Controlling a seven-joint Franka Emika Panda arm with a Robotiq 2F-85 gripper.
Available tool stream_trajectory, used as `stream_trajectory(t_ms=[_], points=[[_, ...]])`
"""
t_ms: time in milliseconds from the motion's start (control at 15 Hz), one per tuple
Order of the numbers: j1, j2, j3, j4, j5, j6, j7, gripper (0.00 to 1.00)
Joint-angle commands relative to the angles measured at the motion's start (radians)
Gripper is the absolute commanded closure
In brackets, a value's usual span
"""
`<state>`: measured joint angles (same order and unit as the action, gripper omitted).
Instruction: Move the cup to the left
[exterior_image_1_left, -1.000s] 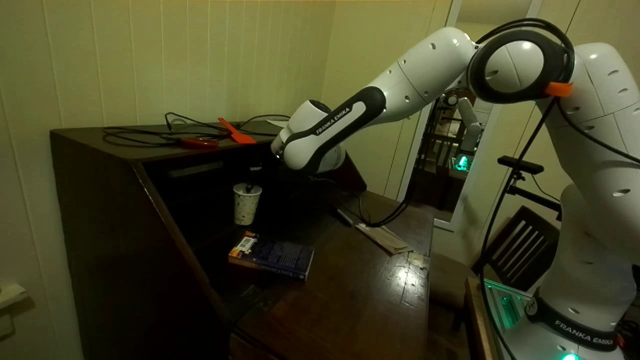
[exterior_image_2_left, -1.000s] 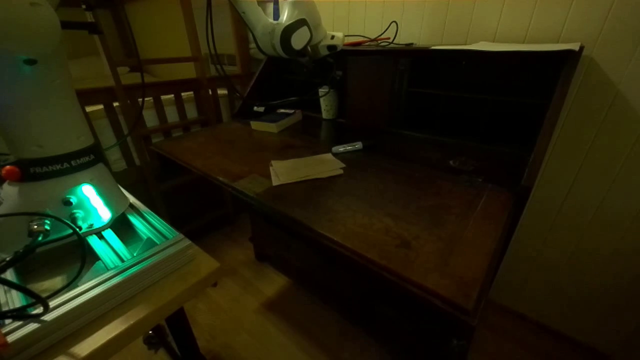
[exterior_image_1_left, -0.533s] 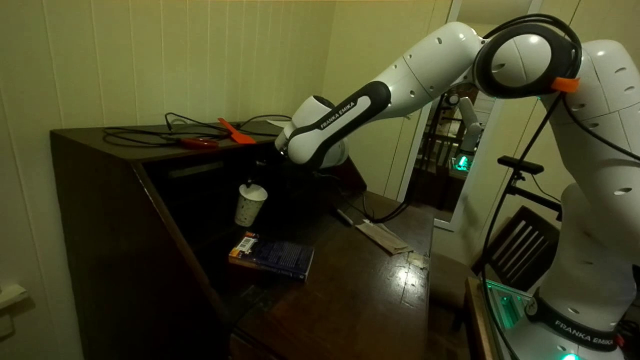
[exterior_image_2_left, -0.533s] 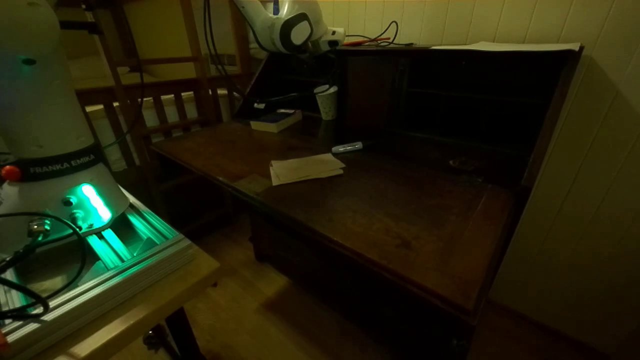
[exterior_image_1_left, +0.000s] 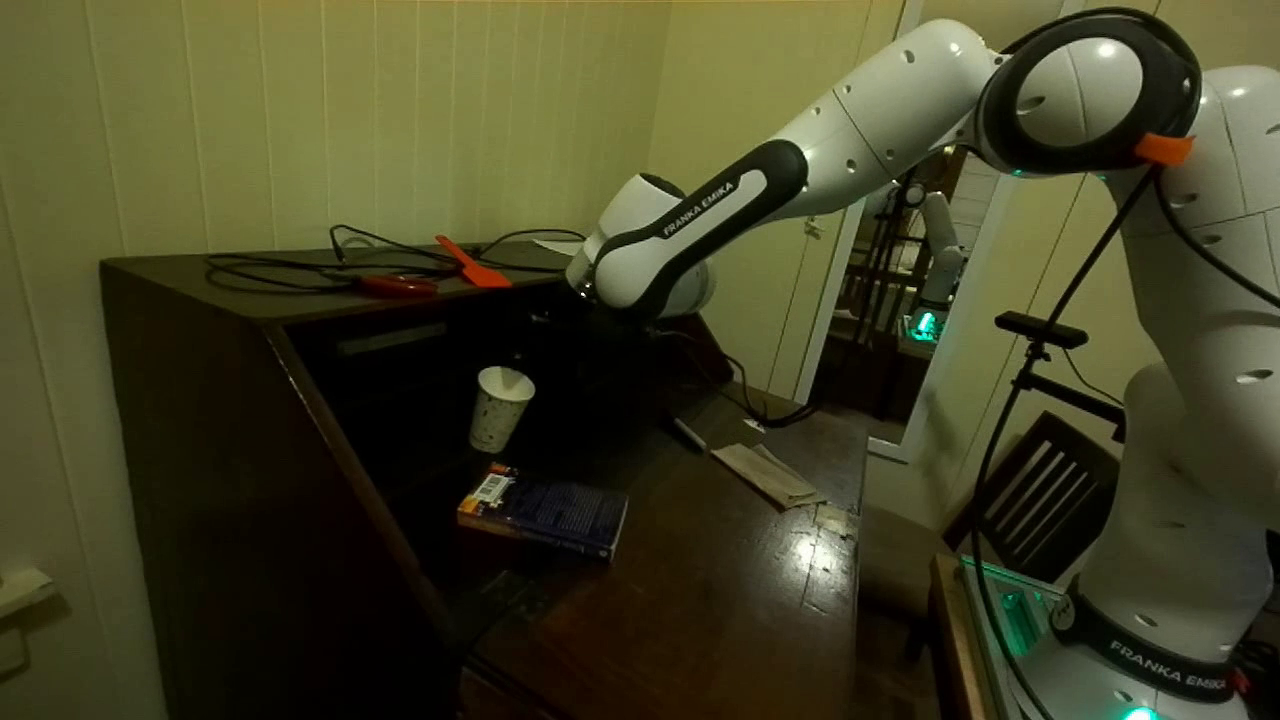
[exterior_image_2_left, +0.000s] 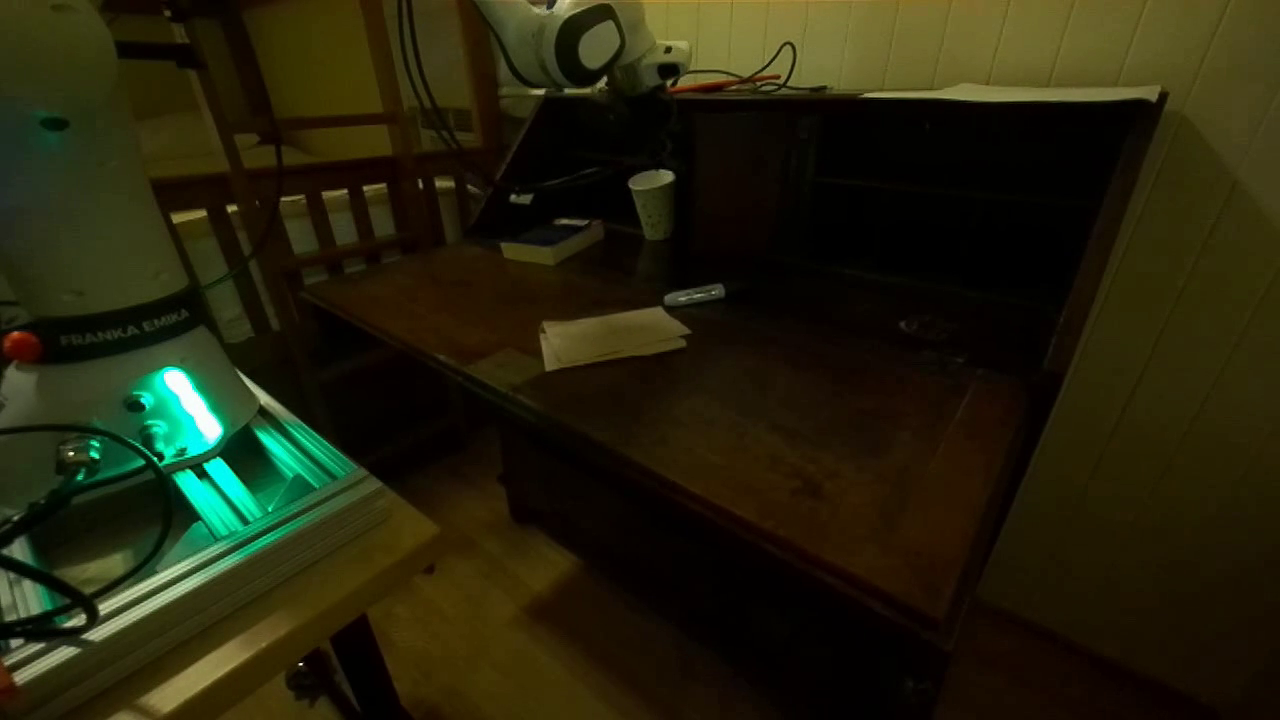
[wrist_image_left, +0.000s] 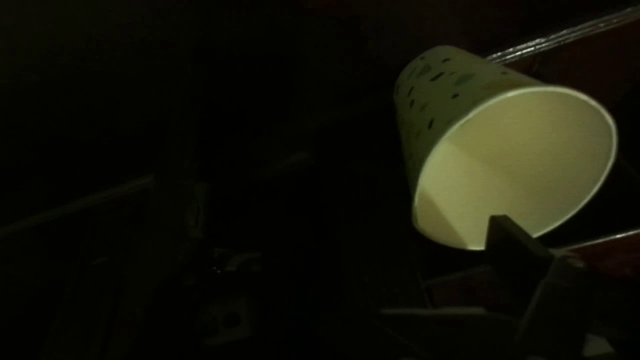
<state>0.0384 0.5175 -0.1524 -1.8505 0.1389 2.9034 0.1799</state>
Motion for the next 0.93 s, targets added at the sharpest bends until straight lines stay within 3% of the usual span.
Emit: stream_trajectory(t_ms=[0,667,733,867], points=[[-0.027,-0.094,0.010,-0.081,-0.067,-0.084,-0.062,0.00],[-0.047,-0.167,0.022,-0.178,-0.157,-0.184,-0.142,0.00],[-0.047,-0.165,0.024,-0.184,-0.159,-0.184,-0.145,0.25],[-0.057,-0.151,0.047,-0.189,-0.135,-0.165,-0.160,0.32]])
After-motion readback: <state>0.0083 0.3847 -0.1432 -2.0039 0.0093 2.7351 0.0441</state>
